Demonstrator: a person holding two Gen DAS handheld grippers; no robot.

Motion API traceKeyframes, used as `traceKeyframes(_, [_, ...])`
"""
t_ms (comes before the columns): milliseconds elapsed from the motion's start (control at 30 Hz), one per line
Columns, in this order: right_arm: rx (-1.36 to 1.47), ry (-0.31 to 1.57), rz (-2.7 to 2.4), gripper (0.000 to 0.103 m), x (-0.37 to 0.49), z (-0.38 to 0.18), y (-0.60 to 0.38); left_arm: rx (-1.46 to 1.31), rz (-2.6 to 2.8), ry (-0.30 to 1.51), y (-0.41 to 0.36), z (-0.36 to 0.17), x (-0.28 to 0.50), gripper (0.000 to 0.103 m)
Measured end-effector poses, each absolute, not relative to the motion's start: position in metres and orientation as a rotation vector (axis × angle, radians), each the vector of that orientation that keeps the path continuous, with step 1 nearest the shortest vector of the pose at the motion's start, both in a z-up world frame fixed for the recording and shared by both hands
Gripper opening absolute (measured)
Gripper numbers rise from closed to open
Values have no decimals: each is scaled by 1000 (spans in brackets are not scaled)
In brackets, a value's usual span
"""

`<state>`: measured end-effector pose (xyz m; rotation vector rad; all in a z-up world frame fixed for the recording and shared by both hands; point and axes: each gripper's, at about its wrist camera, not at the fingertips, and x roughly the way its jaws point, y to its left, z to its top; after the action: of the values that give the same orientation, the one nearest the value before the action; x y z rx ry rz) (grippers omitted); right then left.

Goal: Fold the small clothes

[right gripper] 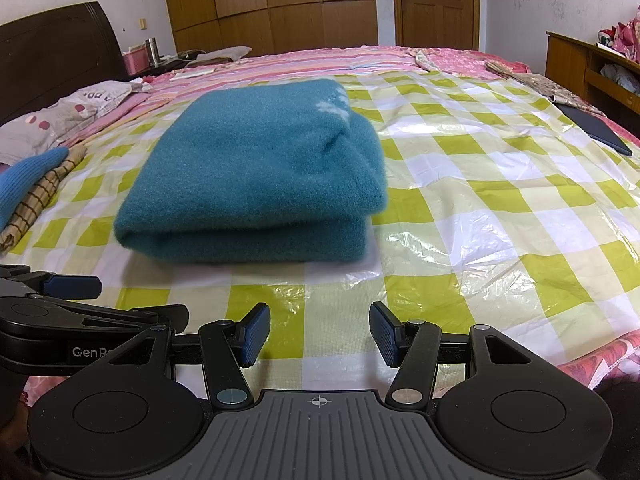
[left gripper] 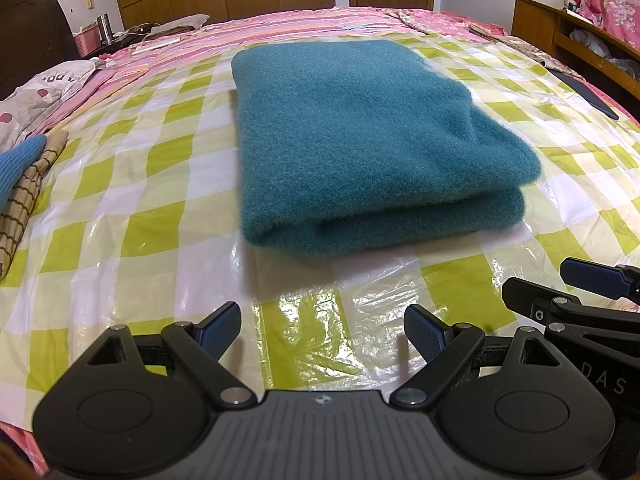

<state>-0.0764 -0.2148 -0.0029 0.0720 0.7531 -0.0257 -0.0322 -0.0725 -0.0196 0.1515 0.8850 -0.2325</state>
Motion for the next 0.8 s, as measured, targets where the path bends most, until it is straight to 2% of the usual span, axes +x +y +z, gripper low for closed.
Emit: traceKeyframes(800, [71,752,-26,55,-76,-3,-214,148,-229,884,-70,-18,-32,93])
